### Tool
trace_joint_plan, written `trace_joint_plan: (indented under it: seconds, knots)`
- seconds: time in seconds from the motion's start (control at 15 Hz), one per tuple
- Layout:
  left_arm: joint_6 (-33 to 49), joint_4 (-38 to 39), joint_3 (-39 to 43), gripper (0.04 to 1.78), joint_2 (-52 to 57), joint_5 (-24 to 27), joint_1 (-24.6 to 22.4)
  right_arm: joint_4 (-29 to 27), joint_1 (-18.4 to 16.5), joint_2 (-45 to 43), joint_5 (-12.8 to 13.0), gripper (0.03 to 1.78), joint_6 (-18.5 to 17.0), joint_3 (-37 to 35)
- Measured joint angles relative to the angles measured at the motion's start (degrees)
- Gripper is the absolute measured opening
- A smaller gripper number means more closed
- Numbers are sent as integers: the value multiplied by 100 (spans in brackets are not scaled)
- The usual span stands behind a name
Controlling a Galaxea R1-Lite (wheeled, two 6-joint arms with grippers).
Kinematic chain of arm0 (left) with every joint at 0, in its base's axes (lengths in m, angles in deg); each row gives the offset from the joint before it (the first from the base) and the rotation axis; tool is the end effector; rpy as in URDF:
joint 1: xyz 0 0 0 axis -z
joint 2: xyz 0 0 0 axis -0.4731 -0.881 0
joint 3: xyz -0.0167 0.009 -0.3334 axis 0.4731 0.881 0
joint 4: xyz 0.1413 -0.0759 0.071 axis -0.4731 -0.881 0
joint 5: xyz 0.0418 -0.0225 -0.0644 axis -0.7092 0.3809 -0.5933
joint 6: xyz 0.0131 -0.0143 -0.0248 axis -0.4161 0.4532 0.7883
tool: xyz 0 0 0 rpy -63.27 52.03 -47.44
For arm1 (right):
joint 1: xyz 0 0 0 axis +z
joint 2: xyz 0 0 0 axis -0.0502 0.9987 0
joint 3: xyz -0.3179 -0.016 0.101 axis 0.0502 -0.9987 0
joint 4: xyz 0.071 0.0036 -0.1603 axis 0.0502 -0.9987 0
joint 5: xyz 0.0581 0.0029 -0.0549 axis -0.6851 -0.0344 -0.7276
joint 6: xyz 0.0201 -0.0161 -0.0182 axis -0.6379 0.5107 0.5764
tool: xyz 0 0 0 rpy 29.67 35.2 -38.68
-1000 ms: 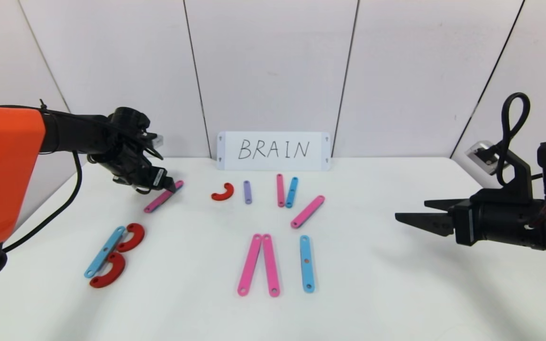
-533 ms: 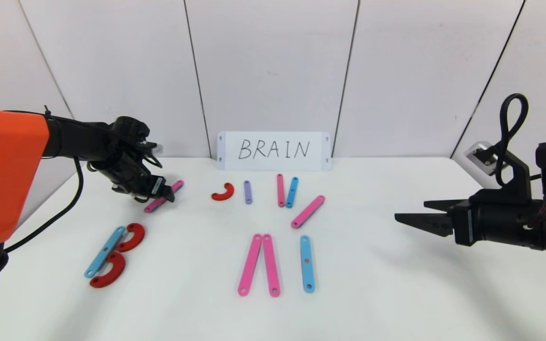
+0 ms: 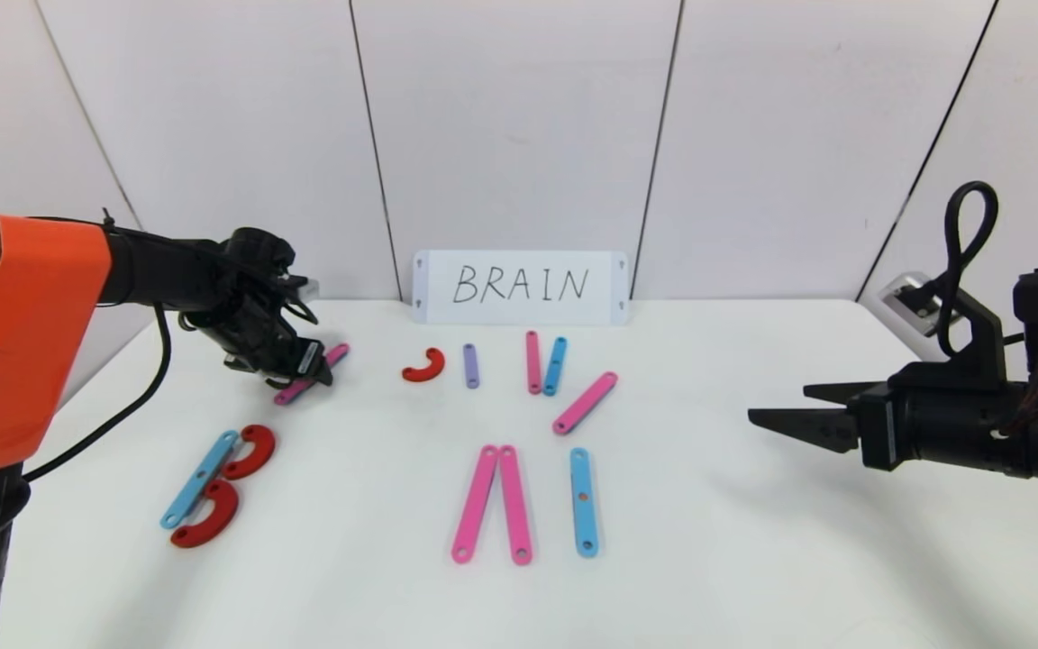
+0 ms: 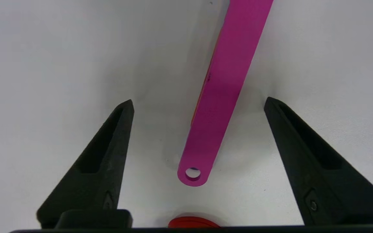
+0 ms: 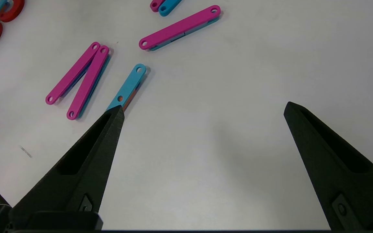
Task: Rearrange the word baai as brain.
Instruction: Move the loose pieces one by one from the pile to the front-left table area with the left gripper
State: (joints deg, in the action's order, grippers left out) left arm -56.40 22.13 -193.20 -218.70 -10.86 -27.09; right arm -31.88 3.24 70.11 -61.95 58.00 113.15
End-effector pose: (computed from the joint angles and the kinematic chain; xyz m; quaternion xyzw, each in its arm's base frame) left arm 0.4593 -0.0097 0.1499 0.0664 0.4746 -0.0503 0.8763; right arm 0.2361 0.0407 0.2078 0.0451 0.2681 0.2938 0.9164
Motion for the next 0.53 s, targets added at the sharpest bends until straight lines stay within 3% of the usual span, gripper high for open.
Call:
trace_joint_plan:
  seconds: [0.33,0.4,0.53]
  knots:
    - [2,43,-11,45,-46,20,26,2,16,21,7,173,4,-4]
    - [0,57,-11,34,-52,56,28,2,18,21,7,173,4,-6]
    - [9,60,-9,30,-55,69,30,2,21,21,5,173,4,-11]
